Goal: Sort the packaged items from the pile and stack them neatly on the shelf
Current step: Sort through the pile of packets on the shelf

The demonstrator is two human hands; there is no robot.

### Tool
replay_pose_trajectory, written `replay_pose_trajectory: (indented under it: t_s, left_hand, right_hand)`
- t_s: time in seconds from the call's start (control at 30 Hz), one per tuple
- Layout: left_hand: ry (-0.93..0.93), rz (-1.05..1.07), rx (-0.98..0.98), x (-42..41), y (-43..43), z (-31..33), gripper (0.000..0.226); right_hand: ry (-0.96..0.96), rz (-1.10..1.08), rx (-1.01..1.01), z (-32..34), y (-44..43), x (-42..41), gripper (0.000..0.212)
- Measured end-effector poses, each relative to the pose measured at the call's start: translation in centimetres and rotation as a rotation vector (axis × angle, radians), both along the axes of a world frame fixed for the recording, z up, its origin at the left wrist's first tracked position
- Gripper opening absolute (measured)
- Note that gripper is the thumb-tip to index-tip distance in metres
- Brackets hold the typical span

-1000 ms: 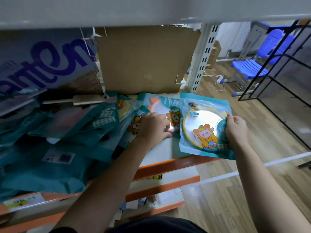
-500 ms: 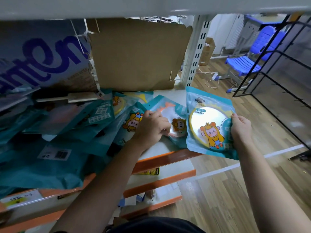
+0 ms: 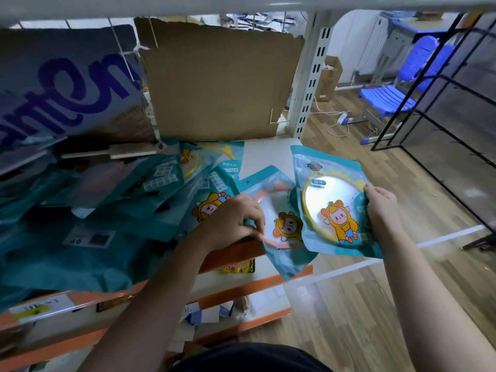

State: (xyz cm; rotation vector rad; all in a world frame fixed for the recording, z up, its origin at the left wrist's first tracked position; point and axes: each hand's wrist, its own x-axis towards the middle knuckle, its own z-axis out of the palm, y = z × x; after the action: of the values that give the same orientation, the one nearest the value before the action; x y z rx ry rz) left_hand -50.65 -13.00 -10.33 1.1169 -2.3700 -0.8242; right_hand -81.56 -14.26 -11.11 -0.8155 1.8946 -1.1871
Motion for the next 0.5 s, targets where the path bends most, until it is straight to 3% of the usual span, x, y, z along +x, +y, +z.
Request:
replay_pose_trajectory:
  t_s: [0.13, 0.3, 0.4, 0.5]
  left_hand:
    - [0.006, 0.229, -0.156, 0.0, 1.8, -0.4, 0.016]
    - [0.104, 0.481, -0.109, -1.1, 4.9, 0.3, 0.010]
    - [0.198, 0.527, 0.134, -2.5, 6.5, 0.9, 0.011]
    - [0.262, 0.509, 0.507, -3.4, 7.5, 0.6, 0.036]
  right_hand:
    - [0.021, 0.016, -0.014, 0.4, 0.2, 0.5, 0.028]
    - [0.030, 0.005, 0.003, 0.6, 0.1, 0.5, 0.035]
    - [0.032, 0.015, 0.004, 0.6, 0.0, 0.6, 0.032]
    - [0.021, 0.007, 0.006, 0.6, 0.1, 0.6, 0.033]
